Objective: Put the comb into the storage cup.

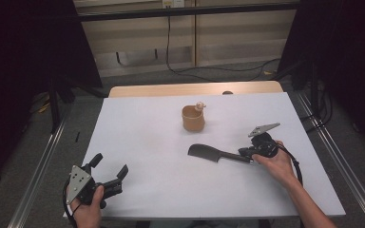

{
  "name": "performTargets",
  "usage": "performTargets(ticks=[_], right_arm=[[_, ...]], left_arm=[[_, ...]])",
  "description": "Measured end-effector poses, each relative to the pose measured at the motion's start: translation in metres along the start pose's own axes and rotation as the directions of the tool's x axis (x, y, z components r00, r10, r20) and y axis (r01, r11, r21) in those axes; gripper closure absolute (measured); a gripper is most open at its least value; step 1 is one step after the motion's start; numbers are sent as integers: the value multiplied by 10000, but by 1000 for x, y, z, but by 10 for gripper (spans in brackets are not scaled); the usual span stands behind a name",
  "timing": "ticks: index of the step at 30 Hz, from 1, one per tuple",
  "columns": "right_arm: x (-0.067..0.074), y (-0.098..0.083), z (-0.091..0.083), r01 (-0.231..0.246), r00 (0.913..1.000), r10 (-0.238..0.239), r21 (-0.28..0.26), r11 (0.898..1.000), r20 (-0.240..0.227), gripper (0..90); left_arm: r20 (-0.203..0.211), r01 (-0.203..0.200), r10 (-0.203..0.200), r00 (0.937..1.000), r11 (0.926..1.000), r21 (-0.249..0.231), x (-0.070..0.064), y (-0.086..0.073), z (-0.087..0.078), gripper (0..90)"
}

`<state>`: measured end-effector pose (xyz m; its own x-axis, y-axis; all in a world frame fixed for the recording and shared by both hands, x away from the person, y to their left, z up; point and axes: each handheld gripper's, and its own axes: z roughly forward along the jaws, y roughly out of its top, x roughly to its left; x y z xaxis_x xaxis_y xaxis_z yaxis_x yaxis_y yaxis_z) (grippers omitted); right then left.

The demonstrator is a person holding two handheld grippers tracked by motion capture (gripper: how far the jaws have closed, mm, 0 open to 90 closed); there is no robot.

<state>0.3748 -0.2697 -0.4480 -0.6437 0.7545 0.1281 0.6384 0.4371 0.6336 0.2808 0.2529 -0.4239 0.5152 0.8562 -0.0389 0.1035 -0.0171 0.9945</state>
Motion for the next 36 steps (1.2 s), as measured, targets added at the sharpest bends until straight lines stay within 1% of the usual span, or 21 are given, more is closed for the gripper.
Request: performTargets(ticks=[9, 10, 11, 12, 13, 15, 16, 17, 18, 19, 20, 21, 22, 23, 24, 26, 28, 30, 31, 33, 36], right_arm=[[1, -1, -1, -127, 9999, 128, -96, 9999, 110, 900], [1, -1, -1, -173, 9997, 176, -201, 9996, 140, 865], [1, -1, -1, -173, 9997, 176, -201, 9996, 140, 865], [-1, -1, -3, -304, 9990, 318, -434, 9986, 326, 773], [-1, -1, -3, -304, 9990, 318, -434, 9986, 326, 773], [-2, 0, -8, -287, 9989, 317, -826, 9962, 355, 715], [-3, 1, -10, -268, 9988, 306, -957, 9950, 381, 715], [-3, 2, -11, -274, 9985, 323, -1063, 9940, 446, 588], [-3, 3, -13, -292, 9978, 357, -1136, 9931, 555, 519], [-3, 3, -13, -292, 9978, 357, -1136, 9931, 555, 519], [-3, 5, -15, -154, 9981, 230, -1312, 9912, 563, 385], [-3, 6, -15, -163, 9986, 232, -1375, 9904, 485, 299], [-3, 6, -15, -163, 9986, 232, -1375, 9904, 485, 299], [-3, 7, -15, -208, 9985, 275, -1395, 9900, 465, 210], [-2, 9, -15, -205, 9978, 295, -1441, 9893, 601, 148], [-2, 9, -16, -120, 9974, 230, -1576, 9874, 681, 154], [0, 11, -17, -68, 9966, 217, -1840, 9829, 791, 108], [4, 13, -19, -24, 9971, 191, -2197, 9756, 738, 113], [5, 14, -20, 66, 9974, 102, -2322, 9726, 707, 91], [8, 15, -21, 114, 9970, 63, -2283, 9735, 765, 67], [14, 16, -21, 393, 9944, -212, -1769, 9834, 1032, 59]], left_arm=[[13, 41, -41, 10000, 10000, -3, 0, 0, 0, 28], [-6, 29, -29, 10000, 10000, -9, 0, 0, 0, 28], [-15, 5, -5, 10000, 10000, -2, 0, 0, 0, 28], [-5, 9, -9, 10000, 10000, 0, 0, 0, 1, 28], [-19, 32, -32, 10000, 10000, -26, 0, 0, 1, 28], [1, 12, -12, 10000, 10000, -8, 0, 0, 1, 28], [-2, 11, -11, 10000, 10000, -16, 0, 0, 1, 28], [3, -3, 3, 10000, 10000, -3, 0, 0, 1, 28], [9, -4, 4, 10000, 10000, -4, 0, 0, 1, 28], [17, -3, 3, 10000, 10000, -4, 0, 0, 1, 28], [14, -9, 9, 10000, 10000, -4, 0, 0, 1, 28], [7, 2, -2, 10000, 10000, 2, 0, 0, 1, 28], [1, 27, -27, 10000, 10000, 3, 0, 0, 1, 28], [-19, -12, 12, 10000, 10000, 46, 1, 0, 1, 28], [-19, -12, 13, 10000, 10000, 53, 1, 0, 1, 28], [6, -47, 47, 10000, 10000, 45, 1, 0, 1, 28], [16, -30, 30, 10000, 10000, 14, 1, 0, 1, 28], [17, -63, 63, 10000, 9999, 92, 1, 0, 1, 28], [10, -39, 39, 10000, 9999, 109, 2, -1, 1, 28], [-28, -53, 54, 10000, 9999, 110, 2, -1, 1, 28], [-11, -79, 79, 10000, 9999, 97, 2, 0, 0, 28]])
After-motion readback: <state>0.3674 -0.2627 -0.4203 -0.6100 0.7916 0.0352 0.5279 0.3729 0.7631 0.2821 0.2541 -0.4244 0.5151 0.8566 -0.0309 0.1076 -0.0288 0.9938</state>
